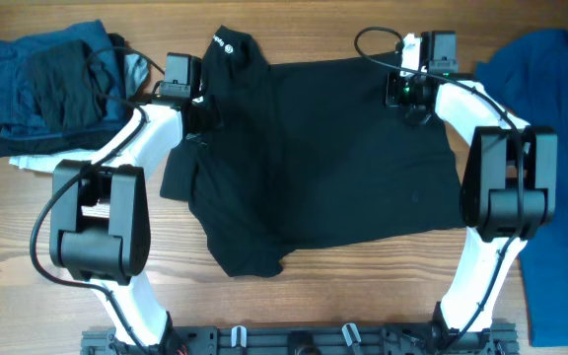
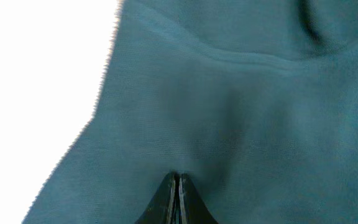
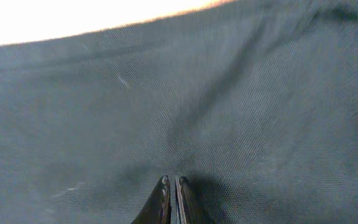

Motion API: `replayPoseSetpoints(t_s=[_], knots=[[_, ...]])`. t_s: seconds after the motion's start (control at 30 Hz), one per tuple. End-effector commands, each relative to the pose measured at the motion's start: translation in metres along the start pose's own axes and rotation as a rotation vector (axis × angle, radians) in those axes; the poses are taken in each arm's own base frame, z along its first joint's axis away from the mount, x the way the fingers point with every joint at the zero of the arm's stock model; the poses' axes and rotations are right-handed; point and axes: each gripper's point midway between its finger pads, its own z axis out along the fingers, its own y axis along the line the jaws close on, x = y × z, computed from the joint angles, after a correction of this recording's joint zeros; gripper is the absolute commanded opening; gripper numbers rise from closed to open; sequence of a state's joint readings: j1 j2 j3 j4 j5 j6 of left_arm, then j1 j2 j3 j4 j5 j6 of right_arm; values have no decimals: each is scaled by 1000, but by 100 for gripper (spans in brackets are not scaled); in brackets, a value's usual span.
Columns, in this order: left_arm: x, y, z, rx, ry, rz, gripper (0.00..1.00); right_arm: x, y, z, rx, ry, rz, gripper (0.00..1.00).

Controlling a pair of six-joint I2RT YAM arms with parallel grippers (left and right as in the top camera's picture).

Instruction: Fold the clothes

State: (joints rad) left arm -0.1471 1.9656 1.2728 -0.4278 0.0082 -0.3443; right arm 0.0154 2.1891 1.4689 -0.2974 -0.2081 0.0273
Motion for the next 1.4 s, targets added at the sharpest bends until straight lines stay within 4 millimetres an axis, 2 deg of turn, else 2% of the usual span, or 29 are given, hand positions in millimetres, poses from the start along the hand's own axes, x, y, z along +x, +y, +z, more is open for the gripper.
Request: replayPoseSetpoints(t_s=[0.0,0.13,0.33,0.5,0.6,0.77,1.1,1.37], knots=[[-10,31,-10,-149,-46,9,4,2,-5,8,15,11,-24,4],[-7,43,-21,-168,-22,-17,4,4,-5,8,16,18,-22,4],[2,71,-22,-198,42,-64,4,9,-6,7,19,40,-18,4],[7,60,-17,-42,106,-64,4,17,-11,7,49,71,-12,4],[10,65,-11,-43,123,-75,4,22,-15,6,76,91,-9,4],[16,54,-4,24,153,-79,4,28,-18,5,92,118,-6,4],[13,58,0,1,138,-75,4,30,-20,5,100,122,-3,4],[20,56,16,6,159,-69,4,30,-20,5,100,125,-2,4]])
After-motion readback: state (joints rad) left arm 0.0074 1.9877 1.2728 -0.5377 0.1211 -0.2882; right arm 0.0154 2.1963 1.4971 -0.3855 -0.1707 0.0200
